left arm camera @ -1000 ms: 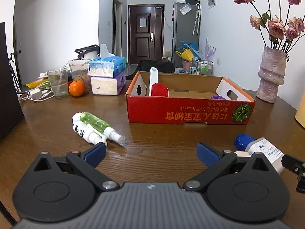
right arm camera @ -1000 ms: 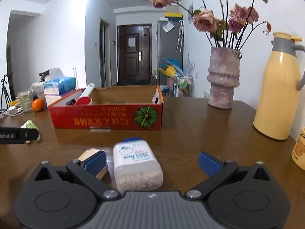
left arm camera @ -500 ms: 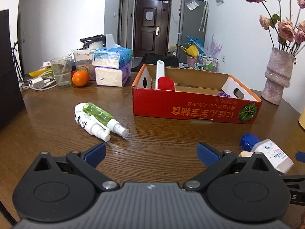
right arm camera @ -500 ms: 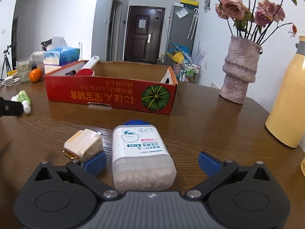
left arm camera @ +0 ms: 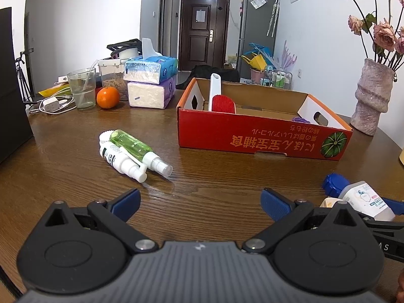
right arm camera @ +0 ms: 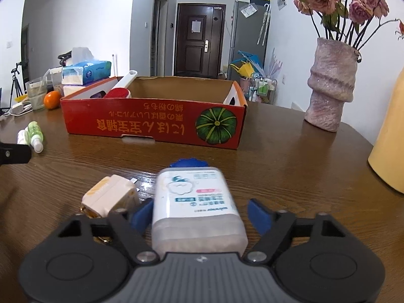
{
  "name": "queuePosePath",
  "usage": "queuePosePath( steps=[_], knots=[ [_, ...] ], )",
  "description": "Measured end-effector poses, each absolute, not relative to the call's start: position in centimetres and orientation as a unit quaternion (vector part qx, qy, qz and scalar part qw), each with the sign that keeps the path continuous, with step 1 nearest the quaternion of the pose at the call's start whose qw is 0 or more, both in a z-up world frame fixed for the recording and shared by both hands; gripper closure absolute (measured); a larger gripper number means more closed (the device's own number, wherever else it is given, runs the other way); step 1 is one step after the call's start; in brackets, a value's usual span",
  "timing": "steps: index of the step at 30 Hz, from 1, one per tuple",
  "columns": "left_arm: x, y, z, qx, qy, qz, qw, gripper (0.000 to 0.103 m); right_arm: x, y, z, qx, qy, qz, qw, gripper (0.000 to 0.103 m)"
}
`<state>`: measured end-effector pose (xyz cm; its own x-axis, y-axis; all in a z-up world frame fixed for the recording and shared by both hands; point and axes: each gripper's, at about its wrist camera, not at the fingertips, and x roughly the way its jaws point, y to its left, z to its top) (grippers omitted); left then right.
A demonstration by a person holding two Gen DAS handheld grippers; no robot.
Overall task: Organize rigid objects
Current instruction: 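Grasp the white pill bottle with blue cap with the right gripper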
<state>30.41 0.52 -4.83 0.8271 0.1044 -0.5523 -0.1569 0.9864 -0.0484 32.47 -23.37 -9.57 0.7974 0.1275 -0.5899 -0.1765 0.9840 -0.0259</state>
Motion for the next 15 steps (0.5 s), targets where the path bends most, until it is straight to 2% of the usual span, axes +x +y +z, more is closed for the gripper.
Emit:
queuePosePath(
  steps=[1, 15],
  knots=[
    [30.4, 0.5, -4.8, -0.046, 0.285, 0.068, 0.955, 0.000, 32.5, -23.5, -9.6, -0.036, 0.310, 0.082, 0.946, 0.038],
    [31.1, 0.1, -5.1, -0.064, 0.286, 0.086, 0.952, 0.000, 30.5, -23.8, -8.8, -0.033, 0.268, 0.083, 0.959, 0.038]
  ],
)
